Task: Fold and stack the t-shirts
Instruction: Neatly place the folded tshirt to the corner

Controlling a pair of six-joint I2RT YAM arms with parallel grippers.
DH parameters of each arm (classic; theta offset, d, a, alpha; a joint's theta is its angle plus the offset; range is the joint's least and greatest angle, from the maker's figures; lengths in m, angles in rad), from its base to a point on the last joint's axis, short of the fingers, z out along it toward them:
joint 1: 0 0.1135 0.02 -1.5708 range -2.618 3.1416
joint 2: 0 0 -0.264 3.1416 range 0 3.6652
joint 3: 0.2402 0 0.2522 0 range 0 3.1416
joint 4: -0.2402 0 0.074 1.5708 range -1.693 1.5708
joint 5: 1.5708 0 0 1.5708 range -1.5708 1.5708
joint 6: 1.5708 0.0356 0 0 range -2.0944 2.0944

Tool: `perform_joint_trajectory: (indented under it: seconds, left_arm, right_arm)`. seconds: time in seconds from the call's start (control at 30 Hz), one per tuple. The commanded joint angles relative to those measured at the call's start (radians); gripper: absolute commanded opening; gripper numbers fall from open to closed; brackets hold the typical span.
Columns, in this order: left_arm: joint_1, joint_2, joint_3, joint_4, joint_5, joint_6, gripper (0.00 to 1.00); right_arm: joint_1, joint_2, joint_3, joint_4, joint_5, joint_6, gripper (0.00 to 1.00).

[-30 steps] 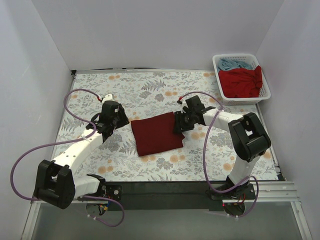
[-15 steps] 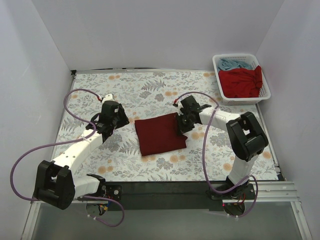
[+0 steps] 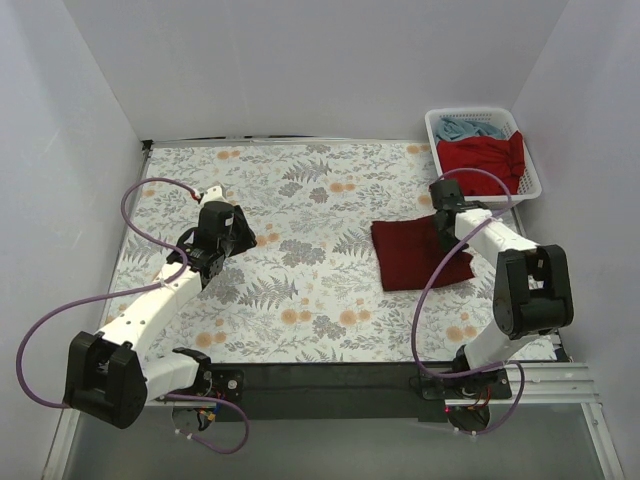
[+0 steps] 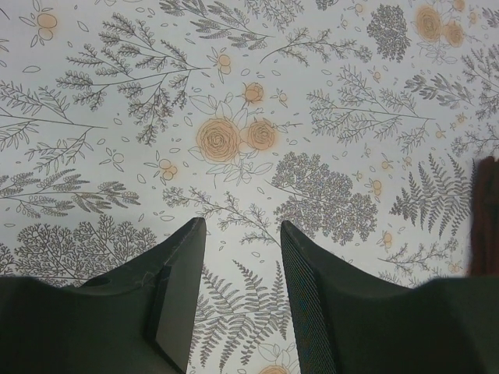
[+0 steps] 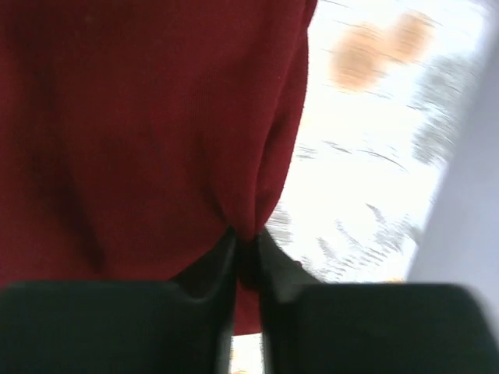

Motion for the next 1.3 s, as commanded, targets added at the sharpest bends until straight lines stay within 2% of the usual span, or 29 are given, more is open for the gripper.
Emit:
perform_joint_trajectory:
  seconds: [0.0, 0.03, 0.1, 0.17, 0.23, 0.3, 0.4, 0.57, 0.83, 0.93, 1.1, 1.17, 1.2, 1.27]
  left_arm:
    - [0.004, -0.029, -0.002, -0.011, 0.003, 0.013, 0.42]
    - [0.004, -0.034, -0.002, -0.011, 0.005, 0.013, 0.42]
    - [0.004, -0.044, -0.004, -0.011, -0.004, 0.011, 0.42]
    - [0.004, -0.058, -0.005, -0.008, -0.006, 0.01, 0.42]
    - [0.004, -0.06, -0.005, -0.008, 0.0, 0.008, 0.42]
    - [0.007, -0.055, -0.004, -0.009, 0.006, 0.008, 0.42]
    - [0.015, -0.054, -0.002, -0.009, 0.02, 0.005, 0.42]
    - [0.023, -0.052, -0.005, -0.009, 0.029, 0.004, 0.42]
    - [0.024, -0.049, -0.002, -0.02, 0.016, 0.004, 0.42]
    - [0.024, -0.041, -0.001, -0.021, 0.023, 0.007, 0.41]
    - [0.029, -0.038, -0.001, -0.024, 0.034, 0.004, 0.41]
    - [0.027, -0.038, -0.001, -0.024, 0.039, 0.005, 0.41]
    - [0.027, -0.037, 0.001, -0.026, 0.039, 0.005, 0.41]
    - [0.029, -0.037, 0.001, -0.024, 0.04, 0.005, 0.41]
  right_arm:
    - [-0.056, -0.039, 0.021, -0.025, 0.268, 0.014, 0.25]
    - [-0.056, -0.042, 0.03, -0.039, 0.276, 0.025, 0.36]
    - [-0.056, -0.058, 0.053, -0.059, 0.238, 0.063, 0.42]
    - [-0.054, -0.082, 0.089, -0.086, 0.181, 0.088, 0.43]
    - [-0.044, -0.11, 0.103, -0.091, 0.049, 0.129, 0.44]
    - [-0.008, -0.146, 0.099, -0.074, -0.102, 0.164, 0.45]
    - [0.084, -0.144, 0.09, -0.053, -0.184, 0.229, 0.48]
    - [0.22, -0.029, 0.135, -0.054, -0.134, 0.321, 0.5]
    - [0.286, 0.162, 0.235, -0.068, -0.108, 0.324, 0.5]
    - [0.312, 0.197, 0.225, -0.077, -0.037, 0.31, 0.5]
    - [0.335, 0.254, 0.2, -0.124, 0.104, 0.312, 0.47]
    - [0.338, 0.271, 0.191, -0.141, 0.157, 0.303, 0.39]
    - [0.341, 0.271, 0.185, -0.143, 0.176, 0.289, 0.29]
    - [0.342, 0.269, 0.168, -0.143, 0.226, 0.275, 0.17]
